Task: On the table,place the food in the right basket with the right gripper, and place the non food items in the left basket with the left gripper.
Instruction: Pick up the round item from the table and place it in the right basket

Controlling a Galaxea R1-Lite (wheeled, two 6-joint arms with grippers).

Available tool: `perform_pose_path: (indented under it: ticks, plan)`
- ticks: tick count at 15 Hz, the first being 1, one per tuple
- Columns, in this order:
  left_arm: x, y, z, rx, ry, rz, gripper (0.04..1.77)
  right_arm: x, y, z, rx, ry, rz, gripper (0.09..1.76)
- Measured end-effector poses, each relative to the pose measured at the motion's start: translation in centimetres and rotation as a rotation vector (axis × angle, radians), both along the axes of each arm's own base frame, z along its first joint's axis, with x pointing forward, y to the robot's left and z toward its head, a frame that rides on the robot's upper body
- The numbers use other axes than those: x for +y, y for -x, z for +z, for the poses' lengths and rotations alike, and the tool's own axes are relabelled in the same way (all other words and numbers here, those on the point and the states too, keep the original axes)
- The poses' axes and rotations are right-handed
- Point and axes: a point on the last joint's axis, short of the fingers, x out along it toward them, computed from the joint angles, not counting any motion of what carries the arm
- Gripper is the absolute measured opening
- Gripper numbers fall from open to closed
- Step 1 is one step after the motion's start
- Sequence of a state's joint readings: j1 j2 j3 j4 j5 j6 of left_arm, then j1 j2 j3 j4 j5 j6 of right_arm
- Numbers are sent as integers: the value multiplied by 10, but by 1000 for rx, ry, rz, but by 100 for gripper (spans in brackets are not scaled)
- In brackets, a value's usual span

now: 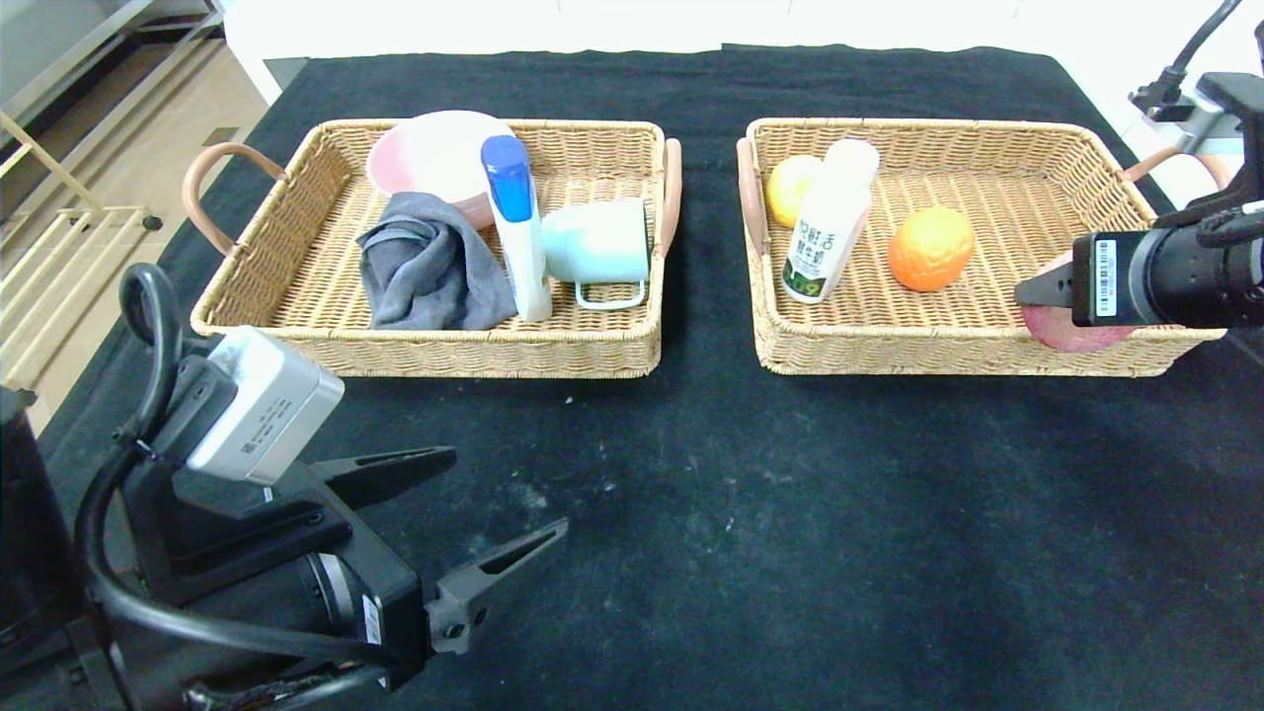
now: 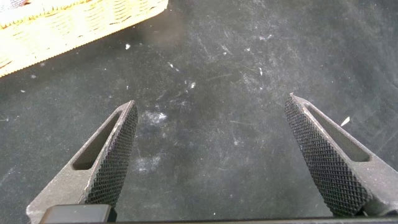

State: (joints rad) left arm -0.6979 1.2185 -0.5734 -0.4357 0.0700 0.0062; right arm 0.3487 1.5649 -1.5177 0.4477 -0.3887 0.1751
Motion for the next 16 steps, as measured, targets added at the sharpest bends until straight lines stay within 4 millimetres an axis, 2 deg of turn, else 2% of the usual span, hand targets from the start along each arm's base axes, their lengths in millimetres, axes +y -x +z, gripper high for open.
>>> perform_pose_path:
  ticks: [6, 16]
  plan:
    - [0, 0, 1, -5, 1, 7, 172, -21, -48, 1, -178, 2, -106, 114]
    - [1, 1, 2, -9, 3, 7, 172, -35, -106, -13, -228, -4, -175, 114]
